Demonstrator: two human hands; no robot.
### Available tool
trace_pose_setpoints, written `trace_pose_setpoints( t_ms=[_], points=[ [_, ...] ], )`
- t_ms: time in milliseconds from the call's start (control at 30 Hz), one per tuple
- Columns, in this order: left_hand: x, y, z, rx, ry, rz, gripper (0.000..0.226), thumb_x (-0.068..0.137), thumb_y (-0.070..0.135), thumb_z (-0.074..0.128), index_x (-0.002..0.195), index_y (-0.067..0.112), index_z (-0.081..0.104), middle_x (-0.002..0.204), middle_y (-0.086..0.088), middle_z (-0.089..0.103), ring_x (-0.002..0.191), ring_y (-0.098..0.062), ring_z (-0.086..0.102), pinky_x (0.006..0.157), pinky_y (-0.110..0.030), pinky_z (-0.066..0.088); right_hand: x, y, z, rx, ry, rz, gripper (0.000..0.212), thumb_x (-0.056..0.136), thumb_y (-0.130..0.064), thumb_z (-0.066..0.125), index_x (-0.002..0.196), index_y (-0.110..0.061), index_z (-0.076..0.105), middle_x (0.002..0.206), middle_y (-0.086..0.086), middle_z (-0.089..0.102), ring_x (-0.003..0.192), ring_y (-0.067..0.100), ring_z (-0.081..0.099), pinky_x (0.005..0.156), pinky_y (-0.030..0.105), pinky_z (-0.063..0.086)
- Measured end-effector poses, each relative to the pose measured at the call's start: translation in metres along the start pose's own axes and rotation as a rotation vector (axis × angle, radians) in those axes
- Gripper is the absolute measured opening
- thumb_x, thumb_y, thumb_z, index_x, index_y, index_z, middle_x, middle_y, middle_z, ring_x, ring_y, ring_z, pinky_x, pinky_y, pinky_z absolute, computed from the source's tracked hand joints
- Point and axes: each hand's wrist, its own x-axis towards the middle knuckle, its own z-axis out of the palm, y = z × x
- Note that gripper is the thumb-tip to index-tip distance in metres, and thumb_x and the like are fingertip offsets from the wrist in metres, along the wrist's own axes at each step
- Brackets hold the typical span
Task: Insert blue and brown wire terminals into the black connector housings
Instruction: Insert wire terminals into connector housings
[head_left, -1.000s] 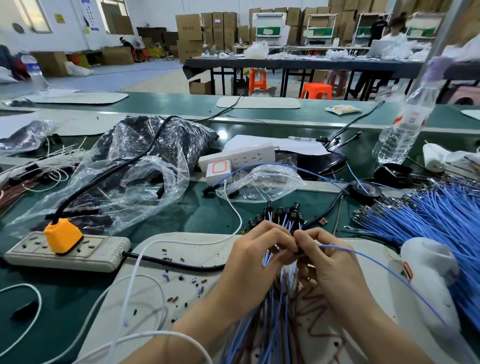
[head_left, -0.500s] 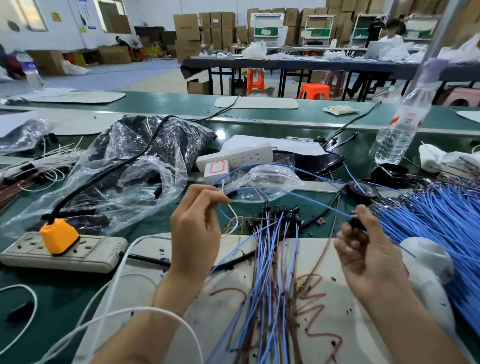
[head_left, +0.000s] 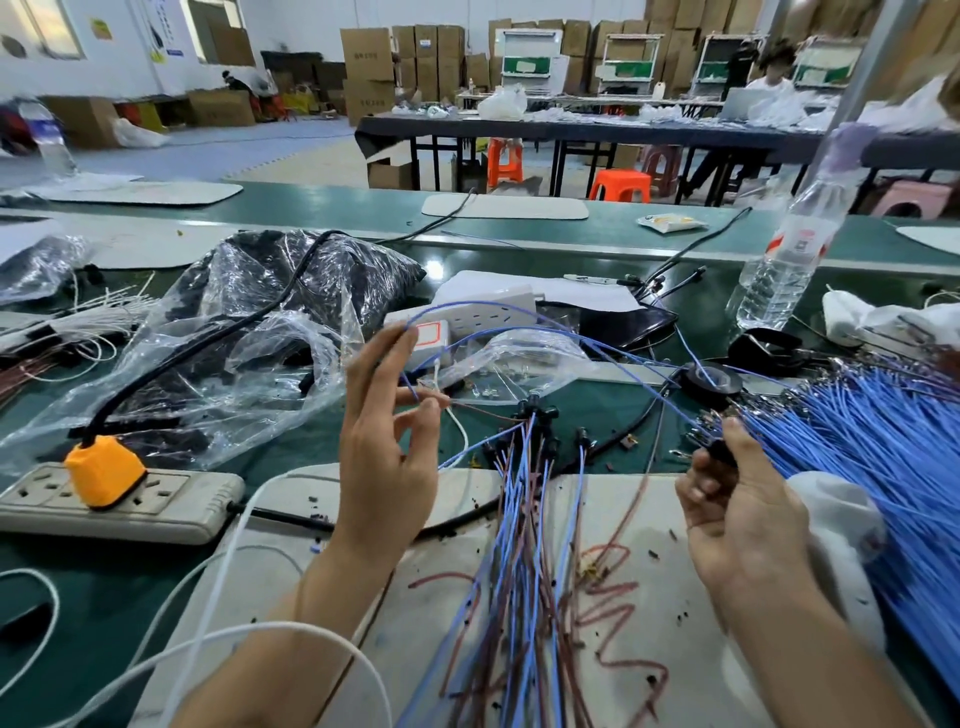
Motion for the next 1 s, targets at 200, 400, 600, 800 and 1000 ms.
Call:
trace_pose_setpoints(
  t_ms=[200,400,600,800,1000],
  points=[
    [-0.002,-0.001,0.003,-0.099,-0.17,-0.153,0.039,0.089,-0.013,0.049,0.111,0.014,0.065,0.095,-0.002,0.072,0.059,-0.018,0.066,0.062,-0.02,0.051,0.002,0.0,-0.002,-0.028,0.03,-0.034,0.02,0.087,-0.016,0.068,0.075,-0.014,0.052,0.046,-0.003,0.055,0.04,0.004,0.049,0.037,0.015,0.037],
    [0.002,0.011,-0.001,-0.929,-0.354,-0.742,0.029,0.075,0.016,0.047,0.079,0.007,0.074,0.073,-0.012,0.069,0.05,-0.02,0.06,0.067,-0.038,0.056,0.002,0.002,-0.002,-0.055,0.02,-0.014,0.021,0.085,-0.02,0.071,0.074,-0.015,0.054,0.051,-0.001,0.059,0.04,0.006,0.047,0.038,0.016,0.038],
    [-0.007,0.013,0.006,-0.837,-0.565,-0.74,0.038,0.074,0.042,0.066,0.052,0.012,0.063,0.044,-0.003,0.048,0.036,-0.012,0.046,0.064,-0.033,0.044,0.002,0.001,-0.002,-0.046,0.032,-0.05,0.014,0.085,-0.016,0.07,0.077,-0.016,0.058,0.054,-0.004,0.062,0.042,0.005,0.044,0.04,0.016,0.039],
    [0.007,-0.01,-0.015,0.33,-0.058,-0.091,0.048,0.09,0.043,0.043,0.06,0.013,0.066,0.054,-0.005,0.059,0.05,-0.021,0.056,0.053,-0.038,0.046,0.005,0.001,-0.005,-0.092,0.067,-0.167,0.013,0.09,-0.019,0.064,0.079,-0.017,0.057,0.064,-0.002,0.056,0.042,0.005,0.042,0.041,0.018,0.039],
    [-0.002,-0.001,0.0,0.624,-0.037,0.181,0.028,0.086,0.017,0.063,0.113,0.013,0.067,0.14,-0.009,0.047,0.124,-0.028,0.045,0.108,-0.038,0.029,-0.032,0.012,0.001,-0.525,-0.237,-0.723,0.009,0.083,-0.028,0.07,0.086,-0.036,0.067,0.065,-0.009,0.063,0.047,0.01,0.047,0.045,0.02,0.041]
  ],
)
